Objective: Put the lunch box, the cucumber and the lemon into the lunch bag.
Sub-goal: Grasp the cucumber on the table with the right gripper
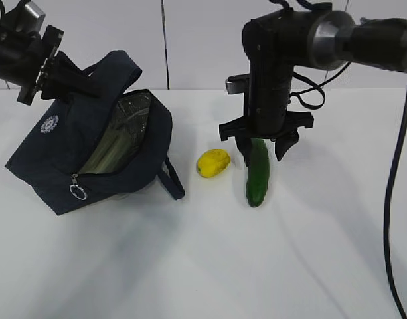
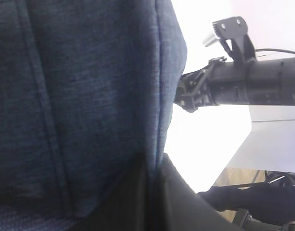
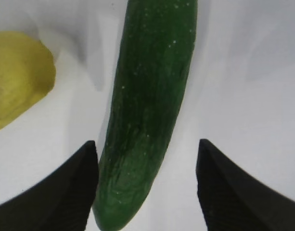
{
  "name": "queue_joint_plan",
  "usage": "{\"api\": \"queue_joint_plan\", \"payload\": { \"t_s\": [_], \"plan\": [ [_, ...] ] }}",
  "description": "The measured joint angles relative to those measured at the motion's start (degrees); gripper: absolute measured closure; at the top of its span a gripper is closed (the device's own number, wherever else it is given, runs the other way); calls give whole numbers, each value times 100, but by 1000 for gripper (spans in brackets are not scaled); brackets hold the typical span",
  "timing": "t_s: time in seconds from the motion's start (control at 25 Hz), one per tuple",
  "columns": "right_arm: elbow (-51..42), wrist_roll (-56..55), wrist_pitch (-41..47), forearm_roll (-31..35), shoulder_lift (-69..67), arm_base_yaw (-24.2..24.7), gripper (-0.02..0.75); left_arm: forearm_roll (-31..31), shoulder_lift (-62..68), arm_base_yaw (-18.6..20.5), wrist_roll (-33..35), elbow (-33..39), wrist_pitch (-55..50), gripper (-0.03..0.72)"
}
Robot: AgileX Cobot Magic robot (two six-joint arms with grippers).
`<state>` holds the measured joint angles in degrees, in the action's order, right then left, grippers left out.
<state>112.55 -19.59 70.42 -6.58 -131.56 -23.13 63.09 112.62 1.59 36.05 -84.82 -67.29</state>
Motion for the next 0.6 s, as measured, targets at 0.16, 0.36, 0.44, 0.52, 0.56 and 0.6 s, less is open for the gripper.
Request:
{"api": "queue_joint_plan", "payload": {
  "t_s": [0.16,0.36,0.44,0.52,0.56,0.6],
  "plan": [
    [0,-158,-40,0,-147,0,261,0,0,0,0,0,0,689],
    [0,-358,-211,0,-296,0,261,-86,0,0,0,0,0,690],
    [0,-409,-295,0,-378,0,261,-112,0,0,0,0,-21,690],
    [0,-452,-349,10,-439,0,261,-124,0,0,0,0,-42,690],
    [0,-471,-360,11,-466,0,262,-124,0,0,0,0,-42,690],
    [0,-469,-384,23,-480,0,262,-124,0,0,0,0,-42,690]
  ]
}}
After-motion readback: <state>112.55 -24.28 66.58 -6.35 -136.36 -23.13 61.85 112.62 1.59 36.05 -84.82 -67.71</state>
